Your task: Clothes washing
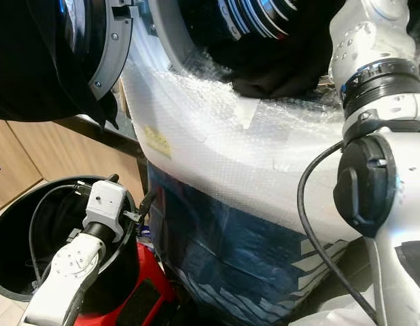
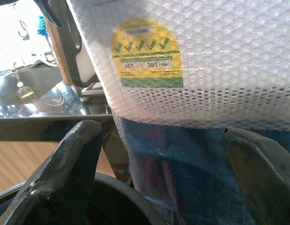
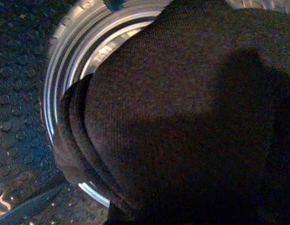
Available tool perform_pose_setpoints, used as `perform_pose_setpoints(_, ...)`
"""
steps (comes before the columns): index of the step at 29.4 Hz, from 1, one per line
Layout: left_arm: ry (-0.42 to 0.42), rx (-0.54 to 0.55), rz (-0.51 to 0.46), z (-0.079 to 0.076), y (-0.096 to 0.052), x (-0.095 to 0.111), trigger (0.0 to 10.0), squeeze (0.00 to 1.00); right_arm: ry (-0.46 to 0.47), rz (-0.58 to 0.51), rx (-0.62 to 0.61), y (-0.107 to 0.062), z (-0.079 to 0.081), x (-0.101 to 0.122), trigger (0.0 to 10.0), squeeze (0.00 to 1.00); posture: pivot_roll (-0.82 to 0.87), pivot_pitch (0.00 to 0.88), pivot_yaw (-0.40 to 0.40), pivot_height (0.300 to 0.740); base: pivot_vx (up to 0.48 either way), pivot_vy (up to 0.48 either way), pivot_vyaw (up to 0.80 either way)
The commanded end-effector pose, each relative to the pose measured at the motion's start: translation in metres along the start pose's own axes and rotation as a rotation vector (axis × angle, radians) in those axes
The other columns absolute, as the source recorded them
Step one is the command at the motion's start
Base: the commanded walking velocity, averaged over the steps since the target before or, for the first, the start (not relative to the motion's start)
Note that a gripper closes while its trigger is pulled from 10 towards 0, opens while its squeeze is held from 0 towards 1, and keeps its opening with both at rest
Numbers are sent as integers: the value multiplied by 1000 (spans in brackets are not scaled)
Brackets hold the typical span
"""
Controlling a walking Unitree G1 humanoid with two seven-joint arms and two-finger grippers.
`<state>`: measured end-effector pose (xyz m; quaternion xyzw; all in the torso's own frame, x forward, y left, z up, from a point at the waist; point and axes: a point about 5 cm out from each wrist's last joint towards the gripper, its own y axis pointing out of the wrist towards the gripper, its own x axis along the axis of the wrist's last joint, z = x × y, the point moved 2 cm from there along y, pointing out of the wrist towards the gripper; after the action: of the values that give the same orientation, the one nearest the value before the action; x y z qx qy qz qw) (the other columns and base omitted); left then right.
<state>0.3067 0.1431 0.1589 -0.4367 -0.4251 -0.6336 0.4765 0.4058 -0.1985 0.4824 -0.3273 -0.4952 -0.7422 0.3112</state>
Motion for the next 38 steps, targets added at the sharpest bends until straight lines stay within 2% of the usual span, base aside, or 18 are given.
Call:
perform_pose_setpoints(1,16,-11,9,-4,-1,-1,10000,0,-29,-44,147,-3,29,11,0,0,51,50,-55,740,0,0,0)
perform_pose_setpoints(3,16,-14,12,-4,0,-1,10000,0,-45,-11,210,-7,40,2,0,0,49,50,-54,740,0,0,0)
perform_pose_setpoints(4,13,-23,15,-6,-1,-2,10000,0,-70,54,267,-13,50,-17,196,0,47,51,-50,740,0,0,0)
perform_pose_setpoints(5,13,-32,19,-8,-1,-2,10000,0,-68,99,308,-18,57,-30,8980,0,50,51,-48,740,0,0,0)
perform_pose_setpoints(6,13,-38,23,-9,-1,-3,10000,0,-64,129,336,-21,61,-38,8980,0,51,52,-48,740,0,0,0)
perform_pose_setpoints(7,13,-46,27,-10,-1,-4,10000,0,-97,174,403,-29,71,-53,10000,0,57,50,-49,740,0,0,0)
perform_pose_setpoints(11,11,-53,33,-12,-1,-4,10000,0,-178,231,472,-43,83,-77,10000,0,55,52,-46,740,0,0,0)
perform_pose_setpoints(12,10,-55,35,-13,-2,-4,10000,0,-206,254,470,-46,84,-86,10000,698,56,55,-47,740,0,0,0)
perform_pose_setpoints(13,10,-56,36,-13,-2,-4,10000,0,-222,258,469,-47,84,-88,10000,698,61,54,-49,740,0,0,0)
perform_pose_setpoints(14,10,-57,36,-13,-2,-4,10000,0,-227,260,471,-48,84,-89,10000,1000,62,53,-49,740,0,0,0)
perform_pose_setpoints(22,11,-60,52,-15,-3,-5,10000,0,-200,253,410,-41,81,-77,10000,1000,63,53,-56,740,0,0,0)
perform_pose_setpoints(26,12,-62,51,-16,-4,-5,10000,0,-144,224,214,-28,59,-62,10000,1000,75,55,-65,740,0,0,0)
perform_pose_setpoints(28,11,-57,50,-16,-3,-5,10000,0,-158,212,117,-22,42,-56,10000,1000,83,51,-71,740,0,0,0)
perform_pose_setpoints(29,10,-53,50,-16,-3,-4,10000,0,-123,241,114,-22,41,-59,10000,1000,84,54,-74,740,0,0,0)
perform_pose_setpoints(31,7,-46,55,-15,-4,-5,10000,0,-122,281,326,-32,70,-67,10000,1000,72,59,-73,740,0,0,0)
perform_pose_setpoints(32,7,-45,56,-15,-4,-5,10000,0,-162,274,357,-35,75,-69,10000,1000,69,60,-74,740,0,0,0)
perform_pose_setpoints(34,-2,-58,63,-19,-4,-7,10000,0,-248,270,364,-39,77,-78,10000,1000,56,62,-68,740,0,0,0)
perform_pose_setpoints(38,-5,-72,57,-23,-2,-4,10000,0,-214,340,332,-45,69,-97,10000,1000,61,62,-68,740,0,0,0)
